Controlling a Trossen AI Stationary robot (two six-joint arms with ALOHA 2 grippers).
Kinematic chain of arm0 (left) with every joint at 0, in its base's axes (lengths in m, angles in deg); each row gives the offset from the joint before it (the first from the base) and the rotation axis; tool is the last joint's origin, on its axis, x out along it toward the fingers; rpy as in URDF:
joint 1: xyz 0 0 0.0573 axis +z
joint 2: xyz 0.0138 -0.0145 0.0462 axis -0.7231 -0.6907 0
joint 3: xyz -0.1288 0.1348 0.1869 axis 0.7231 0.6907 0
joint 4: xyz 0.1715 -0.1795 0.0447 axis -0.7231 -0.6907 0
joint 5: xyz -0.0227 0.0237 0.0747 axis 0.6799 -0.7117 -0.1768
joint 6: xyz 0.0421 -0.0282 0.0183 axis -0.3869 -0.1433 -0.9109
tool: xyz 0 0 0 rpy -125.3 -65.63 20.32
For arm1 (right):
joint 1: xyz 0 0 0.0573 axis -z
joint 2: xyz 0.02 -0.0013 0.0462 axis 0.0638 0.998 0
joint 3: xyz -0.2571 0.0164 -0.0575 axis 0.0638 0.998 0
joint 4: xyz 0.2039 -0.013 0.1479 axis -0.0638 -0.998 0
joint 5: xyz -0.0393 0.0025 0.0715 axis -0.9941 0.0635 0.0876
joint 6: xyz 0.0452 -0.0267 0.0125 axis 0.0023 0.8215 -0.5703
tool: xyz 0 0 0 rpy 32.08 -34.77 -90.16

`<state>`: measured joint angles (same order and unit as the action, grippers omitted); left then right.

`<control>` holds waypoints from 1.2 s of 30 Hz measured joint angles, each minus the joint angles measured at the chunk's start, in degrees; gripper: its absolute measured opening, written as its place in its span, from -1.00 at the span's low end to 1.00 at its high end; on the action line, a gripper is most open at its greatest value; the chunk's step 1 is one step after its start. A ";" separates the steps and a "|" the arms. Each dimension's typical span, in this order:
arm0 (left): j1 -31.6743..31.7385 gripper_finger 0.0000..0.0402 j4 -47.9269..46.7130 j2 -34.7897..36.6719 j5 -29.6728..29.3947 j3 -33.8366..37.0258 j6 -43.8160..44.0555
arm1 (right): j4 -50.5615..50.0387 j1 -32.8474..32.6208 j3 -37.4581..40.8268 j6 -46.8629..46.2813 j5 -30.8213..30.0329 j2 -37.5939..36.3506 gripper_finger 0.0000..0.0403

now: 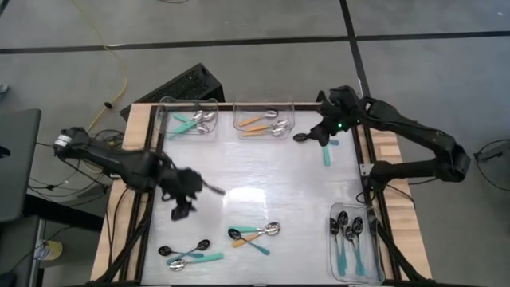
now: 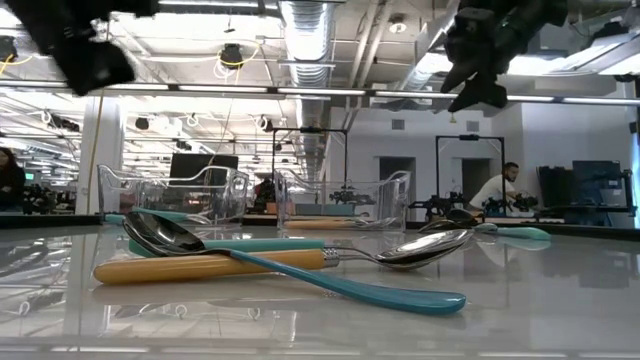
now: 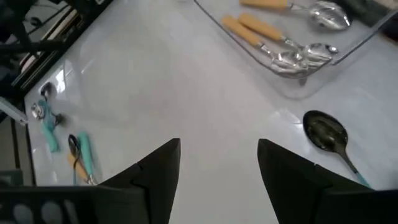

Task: Sort silverware by color (type)
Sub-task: Put the blue spoon into the bottom transparent bin

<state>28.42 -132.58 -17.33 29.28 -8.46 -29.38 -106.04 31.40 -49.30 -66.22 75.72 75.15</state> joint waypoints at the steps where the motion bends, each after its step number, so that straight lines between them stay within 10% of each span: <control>1: -1.64 -0.01 1.79 -0.63 0.93 1.43 1.31 | -0.02 -0.39 0.00 0.06 -0.02 -0.06 0.19; 18: -30.39 -0.01 20.26 -18.51 4.18 5.38 10.80 | -1.60 -6.78 0.02 4.43 0.03 -0.02 0.19; 36: -38.20 -0.23 19.53 -27.38 -5.42 5.10 12.88 | -1.16 -6.91 0.02 0.77 0.03 0.04 0.19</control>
<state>-9.78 -113.05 -44.71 23.86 -3.36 -16.50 -107.20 24.48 -49.28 -65.45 75.74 75.19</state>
